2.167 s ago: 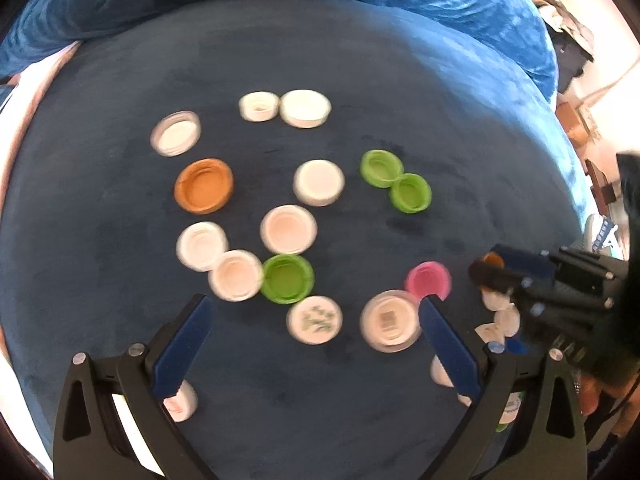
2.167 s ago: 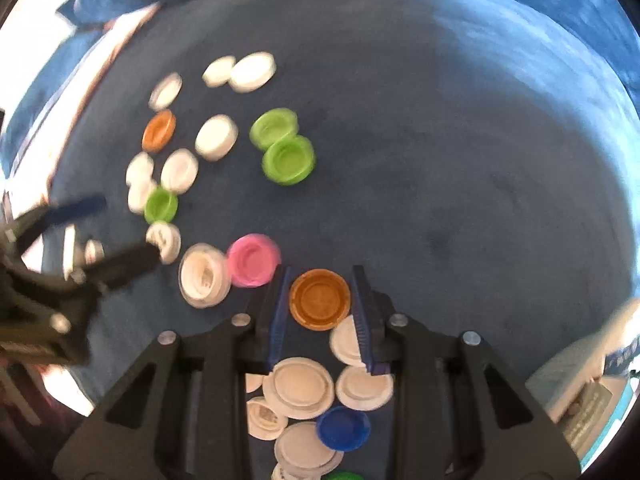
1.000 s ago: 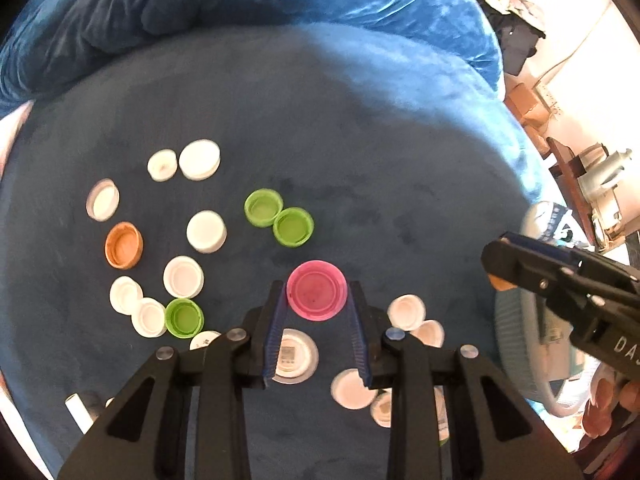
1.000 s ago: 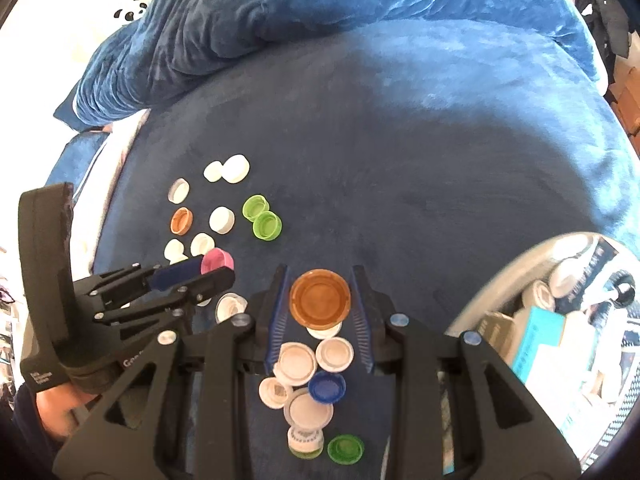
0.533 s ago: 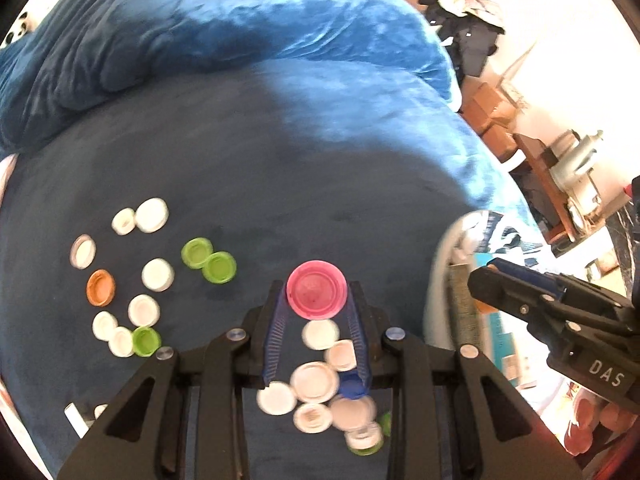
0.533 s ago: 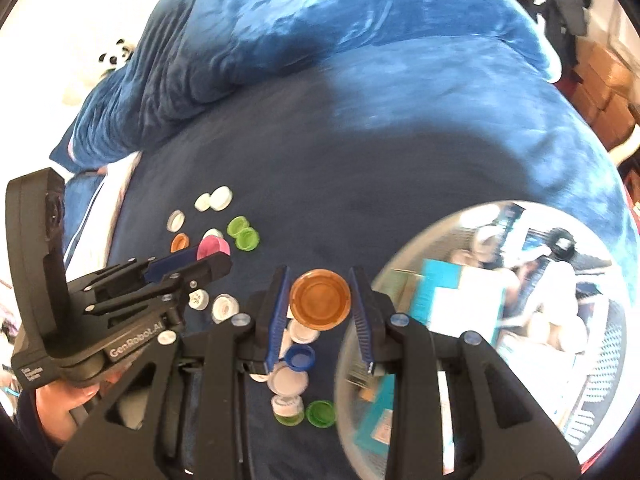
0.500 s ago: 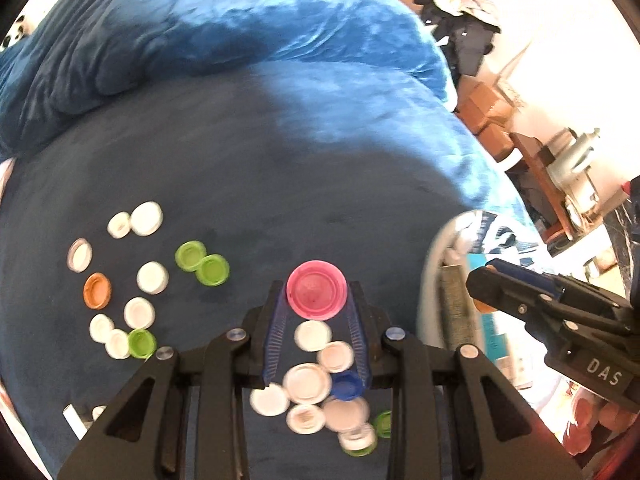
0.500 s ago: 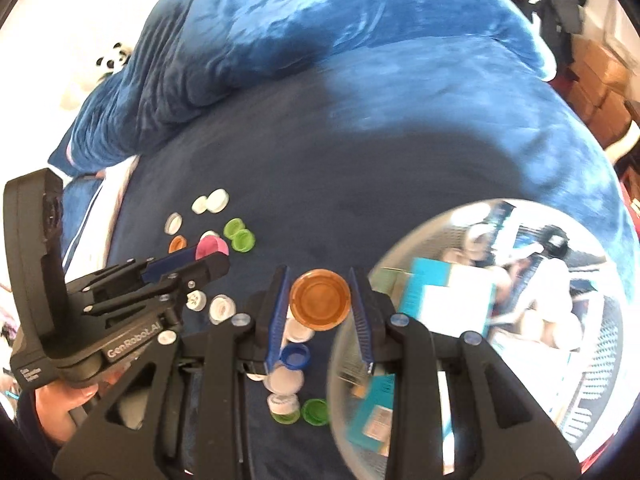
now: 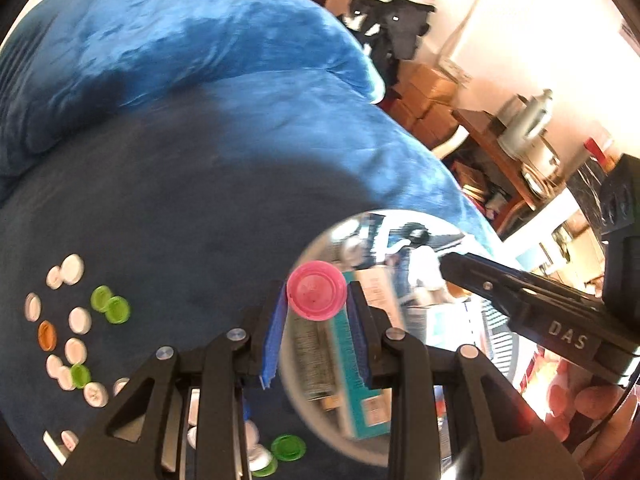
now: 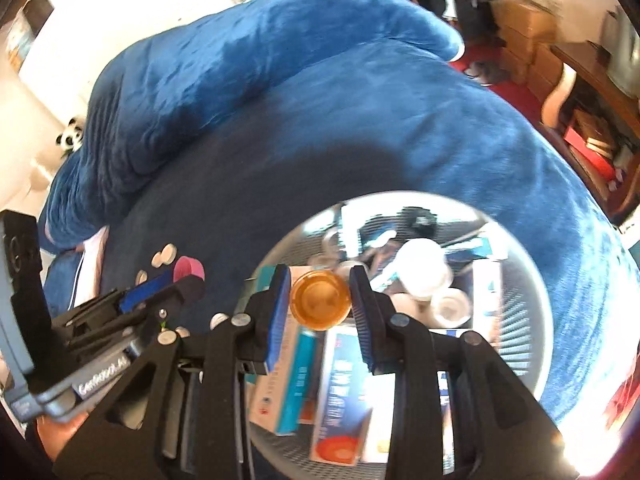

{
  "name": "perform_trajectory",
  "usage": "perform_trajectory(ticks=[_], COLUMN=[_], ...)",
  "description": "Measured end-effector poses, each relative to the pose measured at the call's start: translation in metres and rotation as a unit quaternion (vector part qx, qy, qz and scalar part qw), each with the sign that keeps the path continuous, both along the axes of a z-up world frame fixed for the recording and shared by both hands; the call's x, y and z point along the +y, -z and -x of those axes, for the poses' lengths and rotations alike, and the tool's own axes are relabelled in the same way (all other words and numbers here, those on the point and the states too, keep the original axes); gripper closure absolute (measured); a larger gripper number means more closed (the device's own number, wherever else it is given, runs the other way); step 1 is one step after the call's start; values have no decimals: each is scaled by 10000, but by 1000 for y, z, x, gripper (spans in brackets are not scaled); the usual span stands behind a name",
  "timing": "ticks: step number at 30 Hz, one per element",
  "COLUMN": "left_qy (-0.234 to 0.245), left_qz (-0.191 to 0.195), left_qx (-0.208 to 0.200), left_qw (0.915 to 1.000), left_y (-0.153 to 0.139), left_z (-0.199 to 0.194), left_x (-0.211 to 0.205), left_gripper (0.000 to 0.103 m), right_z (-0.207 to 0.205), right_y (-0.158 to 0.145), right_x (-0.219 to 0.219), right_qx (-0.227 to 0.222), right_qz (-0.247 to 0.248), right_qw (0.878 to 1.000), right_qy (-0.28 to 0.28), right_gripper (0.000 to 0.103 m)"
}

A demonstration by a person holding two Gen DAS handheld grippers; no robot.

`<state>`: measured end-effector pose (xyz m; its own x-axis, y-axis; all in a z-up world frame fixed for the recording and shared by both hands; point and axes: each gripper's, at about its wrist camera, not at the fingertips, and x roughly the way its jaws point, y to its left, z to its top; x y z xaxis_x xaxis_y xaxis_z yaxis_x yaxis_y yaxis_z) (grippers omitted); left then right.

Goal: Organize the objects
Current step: 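Carry the pink and orange caps in both grippers over the basket, then open the left gripper to drop the pink cap while the right drops the orange cap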

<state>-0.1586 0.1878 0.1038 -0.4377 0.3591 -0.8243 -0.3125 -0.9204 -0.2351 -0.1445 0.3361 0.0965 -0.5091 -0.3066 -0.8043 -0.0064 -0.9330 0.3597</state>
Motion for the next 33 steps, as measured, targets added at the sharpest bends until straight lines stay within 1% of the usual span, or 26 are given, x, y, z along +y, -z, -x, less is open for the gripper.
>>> perform_trajectory(ticks=[5,12,13,14,15,16,17,18,19,20,21,22,25,28,33], left_qy=[205,475,500,506,496,475,447,388,335,263,214,145,-53,-146,-204], left_qz=[-145,-216,-238,-250,-242,-223,-208,-172,-115,-39,0,40,85,101,160], left_qx=[-74,-117,-149,-167,-170,-138,-100,-53,-30,3,26,47,13,-40,-17], left_qw=[9997,9986,9984,9983,9983,9985,9987,9991,9994,9996,9998,9999,9999,9998,9997], left_y=[0,8,10,12,13,13,12,10,9,8,7,7,9,11,10], left_z=[4,9,9,10,10,10,9,9,10,10,10,11,14,14,12], left_x=[32,63,67,68,69,69,69,67,65,62,60,57,46,35,25], left_gripper=[72,72,71,59,33,20,9,9,8,7,5,4,1,1,1], right_z=[0,-1,0,1,1,0,0,0,0,0,-1,-1,-2,-2,-3], right_y=[-1,2,5,7,9,10,11,12,12,13,13,13,15,15,14], right_x=[20,48,52,57,60,63,66,68,70,70,71,72,72,71,62], right_qx=[43,15,-41,-95,-148,-190,-222,-253,-287,-311,-331,-340,-370,-386,-357], right_qz=[-5,67,137,172,177,150,111,57,-27,-94,-149,-172,-235,-280,-332], right_qw=[9996,9970,9964,9958,9951,9946,9942,9939,9934,9931,9929,9928,9930,9933,9945], right_qy=[288,766,839,897,959,1010,1045,1075,1112,1129,1134,1134,1096,1056,931], right_gripper=[72,71,70,70,64,59,50,38,31,16,6,4,4,3,0])
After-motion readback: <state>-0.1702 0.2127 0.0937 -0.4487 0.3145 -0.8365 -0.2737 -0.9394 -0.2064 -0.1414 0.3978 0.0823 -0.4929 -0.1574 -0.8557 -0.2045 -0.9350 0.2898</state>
